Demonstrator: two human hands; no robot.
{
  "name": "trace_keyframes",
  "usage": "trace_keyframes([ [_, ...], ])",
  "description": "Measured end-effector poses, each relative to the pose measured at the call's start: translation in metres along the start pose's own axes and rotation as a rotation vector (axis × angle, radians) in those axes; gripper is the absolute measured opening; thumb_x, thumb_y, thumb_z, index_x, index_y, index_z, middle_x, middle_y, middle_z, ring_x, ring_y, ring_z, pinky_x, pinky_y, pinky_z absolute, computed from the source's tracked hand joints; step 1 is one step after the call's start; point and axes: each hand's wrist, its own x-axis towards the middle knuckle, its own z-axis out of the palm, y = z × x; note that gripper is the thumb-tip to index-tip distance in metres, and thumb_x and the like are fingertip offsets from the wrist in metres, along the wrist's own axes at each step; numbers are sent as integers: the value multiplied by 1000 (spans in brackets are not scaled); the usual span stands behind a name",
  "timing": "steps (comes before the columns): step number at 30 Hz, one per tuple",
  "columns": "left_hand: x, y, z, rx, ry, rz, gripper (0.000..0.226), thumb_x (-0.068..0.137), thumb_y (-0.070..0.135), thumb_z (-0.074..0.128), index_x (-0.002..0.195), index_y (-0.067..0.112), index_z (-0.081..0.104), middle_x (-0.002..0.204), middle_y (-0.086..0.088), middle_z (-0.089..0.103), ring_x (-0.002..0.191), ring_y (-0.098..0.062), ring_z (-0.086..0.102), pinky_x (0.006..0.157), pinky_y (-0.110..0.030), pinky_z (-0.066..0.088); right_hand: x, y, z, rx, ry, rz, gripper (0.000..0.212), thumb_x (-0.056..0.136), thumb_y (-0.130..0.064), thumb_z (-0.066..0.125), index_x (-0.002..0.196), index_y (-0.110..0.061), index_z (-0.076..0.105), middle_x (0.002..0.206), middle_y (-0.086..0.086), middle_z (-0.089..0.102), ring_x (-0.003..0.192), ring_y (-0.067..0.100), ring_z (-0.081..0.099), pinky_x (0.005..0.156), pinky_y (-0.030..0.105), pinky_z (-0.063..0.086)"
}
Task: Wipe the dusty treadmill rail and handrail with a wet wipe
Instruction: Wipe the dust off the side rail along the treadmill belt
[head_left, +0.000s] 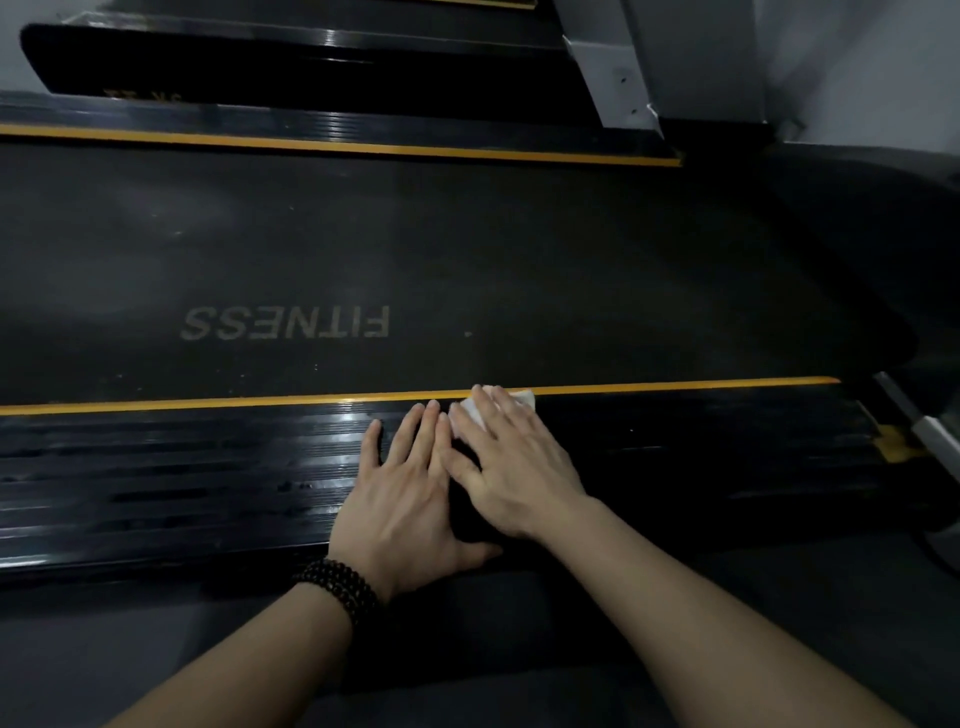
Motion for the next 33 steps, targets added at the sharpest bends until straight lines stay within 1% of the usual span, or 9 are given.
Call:
trace_keyframes([
  [3,0,0,-1,-5,17,1,136,67,98,29,158,7,-12,167,-9,-17,153,-21,-21,124,-55,-7,-28,15,2,-20,-12,-51,72,100,-63,22,159,-27,6,167,-4,-6,150,7,-16,123,33,-6],
  [8,0,0,-1,8,29,4,138,65,99,33,160,6,-3,169,-9,-8,155,-22,-14,124,-56,-2,-19,30,-2,-46,6,111,92,90,-74,11,159,-14,0,167,2,-10,151,10,-16,124,33,-4],
  [12,-1,0,0,5,51,11,134,66,99,31,161,8,5,169,-10,0,156,-23,-7,124,-57,3,-59,28,3,-31,-22,-31,95,86,-75,13,159,-15,-1,166,0,-11,150,7,-17,119,26,-12],
  [16,0,0,-2,33,34,15,136,63,99,30,161,9,3,169,-10,-2,156,-23,-10,124,-57,0,-62,58,-5,-105,-27,57,107,77,-83,-3,159,-13,-3,166,1,-11,150,9,-16,121,27,-9],
  [19,0,1,-3,49,21,7,136,64,99,29,161,9,-1,169,-9,-9,155,-22,-14,124,-56,-2,-45,52,-5,-56,13,117,106,80,-83,6,159,-12,-3,166,3,-12,150,10,-16,122,29,-8],
  [23,0,0,-3,25,31,5,135,64,100,29,161,10,4,169,-10,-5,155,-23,-12,124,-57,0,-78,36,4,-70,-22,-13,101,83,-81,12,159,-16,-5,165,-1,-16,149,8,-21,118,26,-14],
  [28,-1,1,-4,62,7,13,130,65,99,29,161,20,-9,168,-9,-18,153,-23,-21,123,-56,-6,-89,67,-2,-89,34,90,103,77,-82,0,158,-18,-4,165,-4,-13,149,5,-18,119,24,-10],
  [30,0,0,-2,52,17,8,130,64,100,30,161,21,-6,168,-9,-15,154,-24,-19,123,-56,-6,-80,61,-1,-52,68,126,102,82,-82,12,159,-18,-3,165,-3,-14,149,6,-18,120,26,-9],
  [33,0,1,0,28,39,7,130,64,100,31,162,20,1,169,-10,-9,155,-24,-14,123,-57,-5,-87,39,10,-68,52,22,93,86,-79,24,158,-27,-5,161,-3,-23,148,10,-25,118,28,-13],
])
